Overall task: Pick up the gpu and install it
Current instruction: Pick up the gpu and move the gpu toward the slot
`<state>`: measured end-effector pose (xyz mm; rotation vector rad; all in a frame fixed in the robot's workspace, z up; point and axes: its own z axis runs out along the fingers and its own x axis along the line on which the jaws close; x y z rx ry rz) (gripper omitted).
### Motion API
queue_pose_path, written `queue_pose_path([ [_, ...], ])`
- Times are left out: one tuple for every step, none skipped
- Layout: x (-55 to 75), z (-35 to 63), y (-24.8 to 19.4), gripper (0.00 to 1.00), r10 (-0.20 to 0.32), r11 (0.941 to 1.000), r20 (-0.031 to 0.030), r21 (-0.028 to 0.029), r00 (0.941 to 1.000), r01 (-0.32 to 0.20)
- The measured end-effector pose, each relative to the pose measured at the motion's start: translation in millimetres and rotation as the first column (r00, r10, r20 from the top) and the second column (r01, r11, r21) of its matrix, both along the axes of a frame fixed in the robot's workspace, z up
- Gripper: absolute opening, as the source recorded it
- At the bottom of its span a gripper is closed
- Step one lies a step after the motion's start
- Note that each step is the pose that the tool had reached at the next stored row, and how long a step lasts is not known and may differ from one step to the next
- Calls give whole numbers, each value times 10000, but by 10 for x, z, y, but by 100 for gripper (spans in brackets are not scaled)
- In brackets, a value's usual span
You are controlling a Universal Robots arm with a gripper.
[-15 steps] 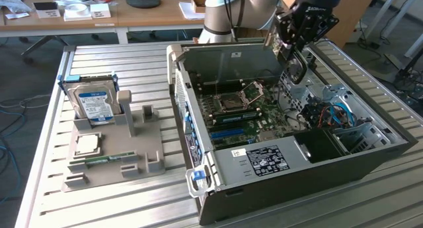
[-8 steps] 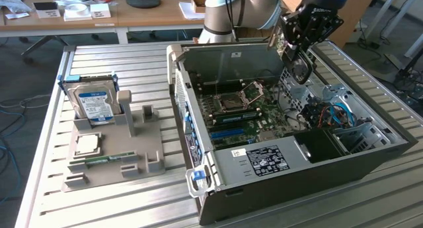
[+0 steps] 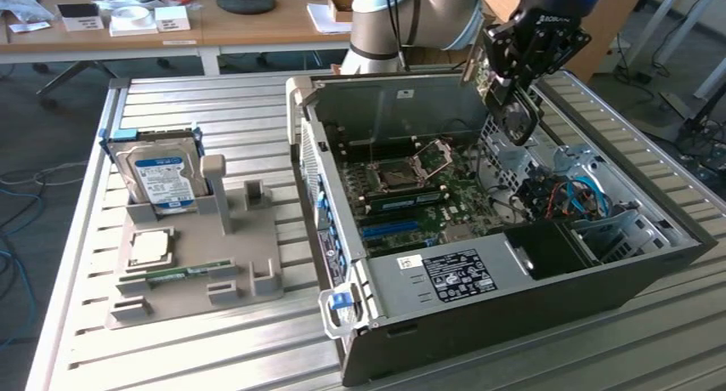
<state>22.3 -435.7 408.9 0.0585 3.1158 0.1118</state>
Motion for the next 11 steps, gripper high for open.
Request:
queue_pose_path([
  [0,0,0,27,0,10000,0,0,10000,0],
  [0,-3,0,27,1,10000,0,2,10000,-1],
  [0,-12,0,27,0,10000,1,3,10000,0],
  [0,-23,0,27,1,10000,0,2,10000,-1],
  [1,-34,-1,27,1,10000,0,1,10000,-1],
  [3,-43,0,27,3,10000,0,-1,10000,-3],
  [5,-53,-1,27,4,10000,0,-3,10000,-4],
  [9,-61,-2,27,6,10000,0,-3,10000,-6],
  [15,-67,-3,27,4,10000,0,-4,10000,-4],
  [28,-69,-7,27,4,10000,-1,-8,10000,-4],
  [45,-70,-10,27,4,10000,-4,-8,10000,-4],
])
